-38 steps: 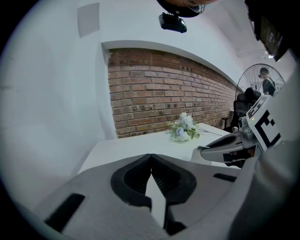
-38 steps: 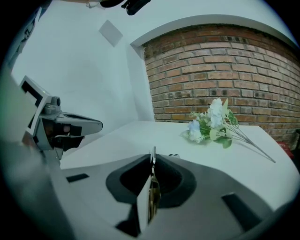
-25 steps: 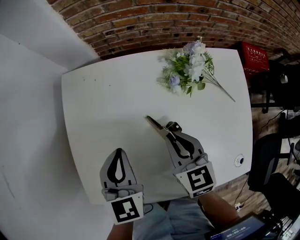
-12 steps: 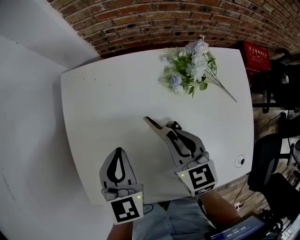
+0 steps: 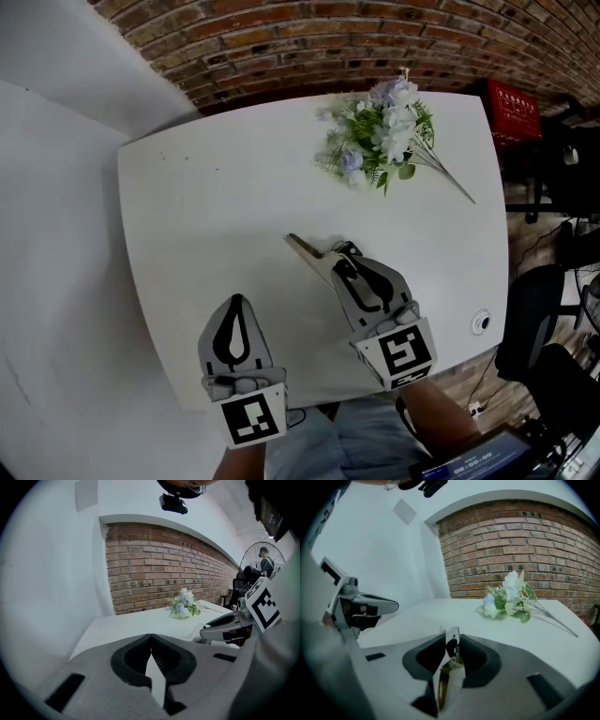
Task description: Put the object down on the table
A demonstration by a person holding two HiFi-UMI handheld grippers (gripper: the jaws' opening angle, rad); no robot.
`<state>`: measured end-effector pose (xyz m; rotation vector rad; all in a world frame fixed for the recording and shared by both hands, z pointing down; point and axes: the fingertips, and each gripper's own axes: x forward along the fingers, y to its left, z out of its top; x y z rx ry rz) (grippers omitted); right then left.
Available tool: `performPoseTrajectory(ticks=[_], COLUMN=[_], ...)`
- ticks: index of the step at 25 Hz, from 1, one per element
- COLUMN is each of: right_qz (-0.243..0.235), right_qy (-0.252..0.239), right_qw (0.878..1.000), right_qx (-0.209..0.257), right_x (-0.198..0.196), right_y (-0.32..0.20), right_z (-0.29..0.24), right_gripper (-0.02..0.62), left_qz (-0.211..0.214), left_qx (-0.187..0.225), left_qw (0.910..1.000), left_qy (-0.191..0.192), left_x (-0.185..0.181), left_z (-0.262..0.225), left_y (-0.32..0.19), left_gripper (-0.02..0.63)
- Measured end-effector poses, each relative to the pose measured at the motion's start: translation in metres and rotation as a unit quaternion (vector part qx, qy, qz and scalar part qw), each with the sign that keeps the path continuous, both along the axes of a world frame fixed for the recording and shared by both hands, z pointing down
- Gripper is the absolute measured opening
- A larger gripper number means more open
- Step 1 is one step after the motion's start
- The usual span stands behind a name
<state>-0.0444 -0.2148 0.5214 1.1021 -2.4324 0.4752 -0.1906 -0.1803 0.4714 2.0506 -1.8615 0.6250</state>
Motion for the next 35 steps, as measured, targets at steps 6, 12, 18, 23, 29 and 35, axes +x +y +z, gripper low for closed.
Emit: performPoseTrajectory(ticks=[6, 12, 18, 23, 29, 35], right_qz=[0.007, 0.015, 0.021, 0.026, 0.029, 0.003], right_qy=[0.008, 0.011, 0.011, 0.011, -0.002, -0.04], right_qw=[1.0, 1.0, 1.0, 0.999, 0.998, 0.994], right_qx=[-0.014, -0.016, -0.008, 0.018, 0.059, 0.103], right_x=[0.005, 0.011, 0.016, 0.023, 0.032, 0.03], right_y=[-0.002, -0.005, -0.007, -0.011, -0.004, 0.023], right_z=[0.008, 0.009, 0.006, -0.009, -0.055, -0.116], right_gripper=[0.137, 0.152, 0.155, 0.153, 0.134, 0.056], left_qz=[0.001, 0.003, 0.004, 0.004, 0.005, -0.001], left_qx=[-0.002, -0.002, 0.0, 0.011, 0.05, 0.106], left_qw=[1.0, 1.0, 1.0, 0.9999, 0.9987, 0.9941], left_qy=[-0.001, -0.002, -0.004, -0.005, -0.01, -0.019], left_x=[0.001, 0.002, 0.005, 0.009, 0.022, 0.04], left_z=[0.001, 0.001, -0.001, -0.011, -0.048, -0.101], left_y=[-0.001, -0.002, -0.002, -0.002, 0.004, 0.026], left_gripper=[0.009, 0.008, 0.009, 0.009, 0.009, 0.008])
